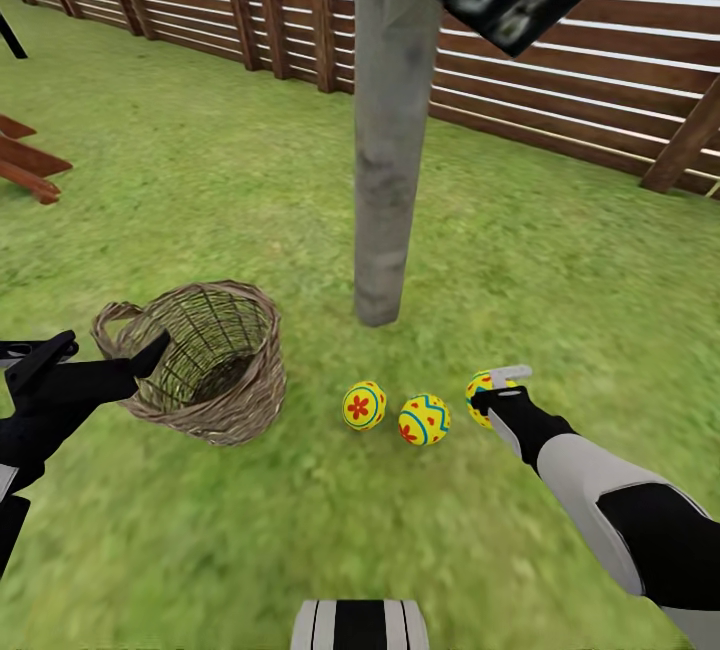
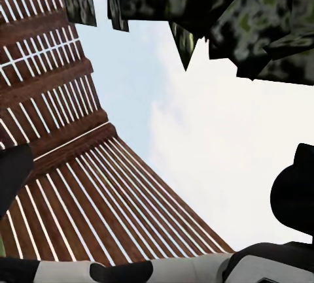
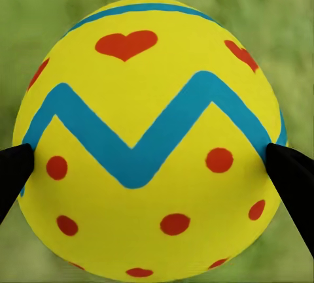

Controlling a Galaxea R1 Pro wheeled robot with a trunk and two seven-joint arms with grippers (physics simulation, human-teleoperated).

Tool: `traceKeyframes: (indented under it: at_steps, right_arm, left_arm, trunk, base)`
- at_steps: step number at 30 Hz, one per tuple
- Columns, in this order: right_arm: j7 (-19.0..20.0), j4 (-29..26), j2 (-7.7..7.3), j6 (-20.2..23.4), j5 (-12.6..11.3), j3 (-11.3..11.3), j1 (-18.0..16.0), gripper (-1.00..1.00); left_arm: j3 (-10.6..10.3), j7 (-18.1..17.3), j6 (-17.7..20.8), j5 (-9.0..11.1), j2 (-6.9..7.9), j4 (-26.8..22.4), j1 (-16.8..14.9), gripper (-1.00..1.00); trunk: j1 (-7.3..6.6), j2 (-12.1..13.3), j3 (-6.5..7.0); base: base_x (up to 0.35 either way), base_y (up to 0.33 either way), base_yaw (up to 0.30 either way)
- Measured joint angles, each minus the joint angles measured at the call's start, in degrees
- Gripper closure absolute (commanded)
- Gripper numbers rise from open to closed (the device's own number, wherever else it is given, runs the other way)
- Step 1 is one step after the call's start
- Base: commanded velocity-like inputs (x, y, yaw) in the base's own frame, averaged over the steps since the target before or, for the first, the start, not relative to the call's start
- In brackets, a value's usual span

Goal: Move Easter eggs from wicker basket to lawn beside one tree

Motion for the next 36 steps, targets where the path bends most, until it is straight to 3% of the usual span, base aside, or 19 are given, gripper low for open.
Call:
traceKeyframes:
  at_steps: [5, 8, 29, 36]
  right_arm:
    - [-0.45, 0.11, 0.07, -3.49, -0.13, -0.01, 0.07, 1.0]
    - [-0.7, 0.59, 0.09, -3.48, -0.17, -0.1, 0.07, 1.0]
    - [-0.57, 0.07, 0.0, -3.66, -0.07, -0.08, 0.07, 1.0]
    - [-0.62, 0.08, 0.01, -3.56, -0.07, -0.09, 0.07, 1.0]
  left_arm:
    - [0.0, -0.28, 0.0, -0.02, 0.0, 0.0, 0.0, -1.0]
    - [0.0, -1.58, -0.02, -0.06, 0.0, 0.08, 0.0, -1.0]
    - [0.0, -1.61, -0.02, -0.06, 0.0, 0.09, 0.0, -1.0]
    - [0.01, -5.76, -0.26, -0.19, 0.08, 0.09, 0.4, -1.0]
  trunk:
    - [0.13, -0.07, -1.11]
    - [0.21, -0.11, -1.77]
    - [0.75, -0.39, -6.43]
    - [0.71, -0.39, -6.43]
  base:
    - [0.0, 0.0, 0.0]
    - [0.0, 0.0, 0.0]
    - [0.0, 0.0, 0.0]
    - [0.12, -0.009, 0.0]
